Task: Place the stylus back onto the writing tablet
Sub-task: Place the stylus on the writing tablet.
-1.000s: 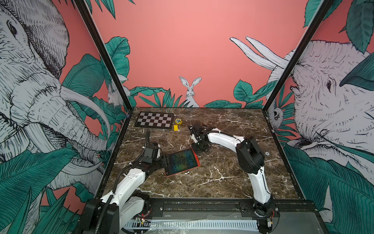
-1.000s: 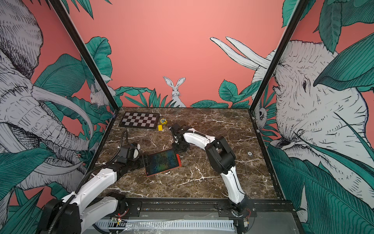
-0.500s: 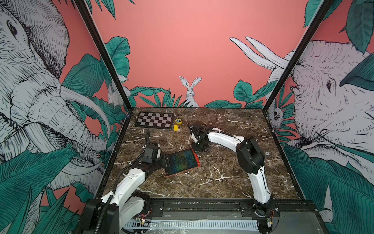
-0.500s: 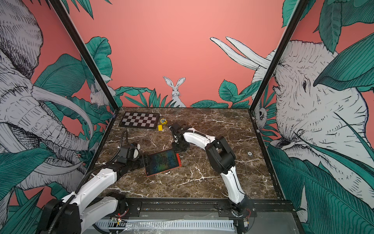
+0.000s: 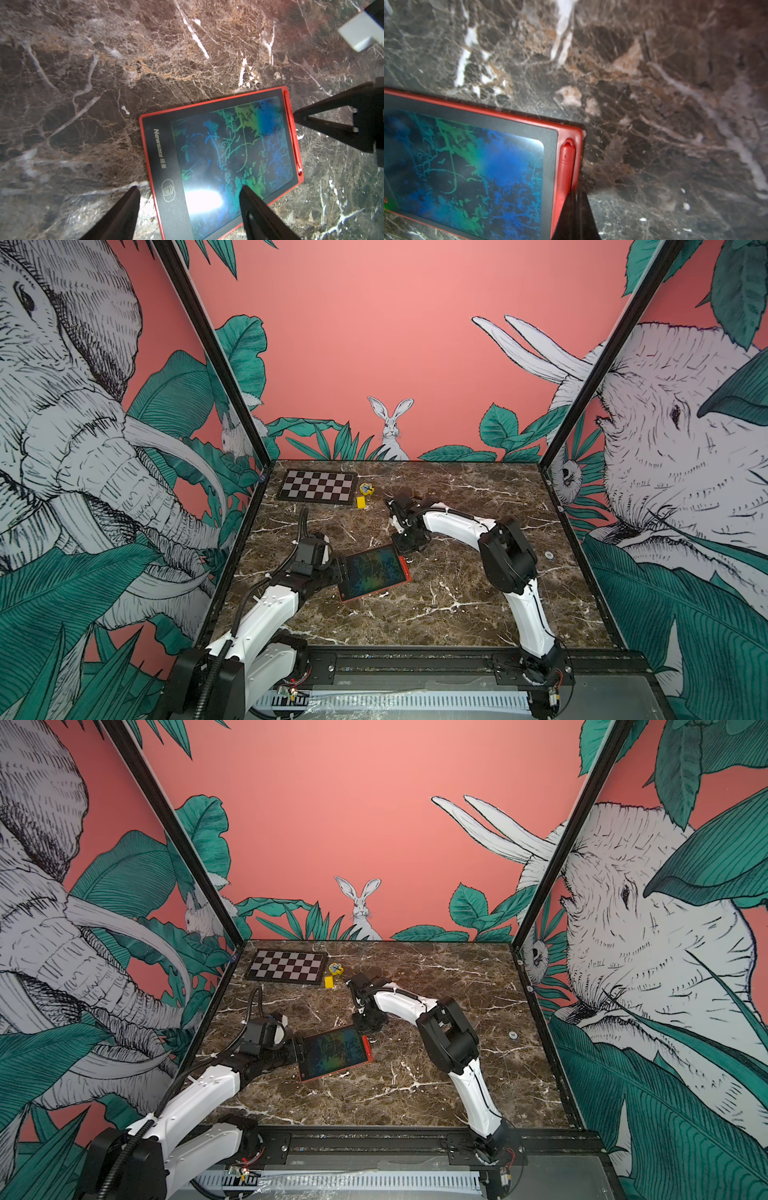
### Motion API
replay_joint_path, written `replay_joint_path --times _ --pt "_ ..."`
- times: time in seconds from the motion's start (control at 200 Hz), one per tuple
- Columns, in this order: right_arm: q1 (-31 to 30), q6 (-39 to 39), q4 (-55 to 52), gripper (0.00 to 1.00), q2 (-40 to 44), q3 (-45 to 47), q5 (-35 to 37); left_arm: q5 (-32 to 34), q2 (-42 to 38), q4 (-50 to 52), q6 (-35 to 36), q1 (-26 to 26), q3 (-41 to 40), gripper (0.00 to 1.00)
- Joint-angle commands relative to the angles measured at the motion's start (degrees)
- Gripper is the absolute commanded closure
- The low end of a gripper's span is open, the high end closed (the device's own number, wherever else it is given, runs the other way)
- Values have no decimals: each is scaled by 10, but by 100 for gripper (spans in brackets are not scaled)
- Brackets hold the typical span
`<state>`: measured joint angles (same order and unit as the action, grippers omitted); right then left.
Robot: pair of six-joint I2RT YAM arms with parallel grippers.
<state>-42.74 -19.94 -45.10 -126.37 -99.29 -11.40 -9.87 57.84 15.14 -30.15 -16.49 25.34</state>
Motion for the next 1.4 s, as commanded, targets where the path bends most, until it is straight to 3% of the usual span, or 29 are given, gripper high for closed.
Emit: replay_joint_path --times 0.0,0.615,1.395 --pt "1 7 -11 96 -11 -13 -3 8 -4 12 1 -2 -3 22" --pt "1 14 -29 92 17 -3 22 14 -16 18 2 -2 -6 22" --pt "-5 10 -4 73 60 63 -3 13 -18 16 -5 -2 -7 22"
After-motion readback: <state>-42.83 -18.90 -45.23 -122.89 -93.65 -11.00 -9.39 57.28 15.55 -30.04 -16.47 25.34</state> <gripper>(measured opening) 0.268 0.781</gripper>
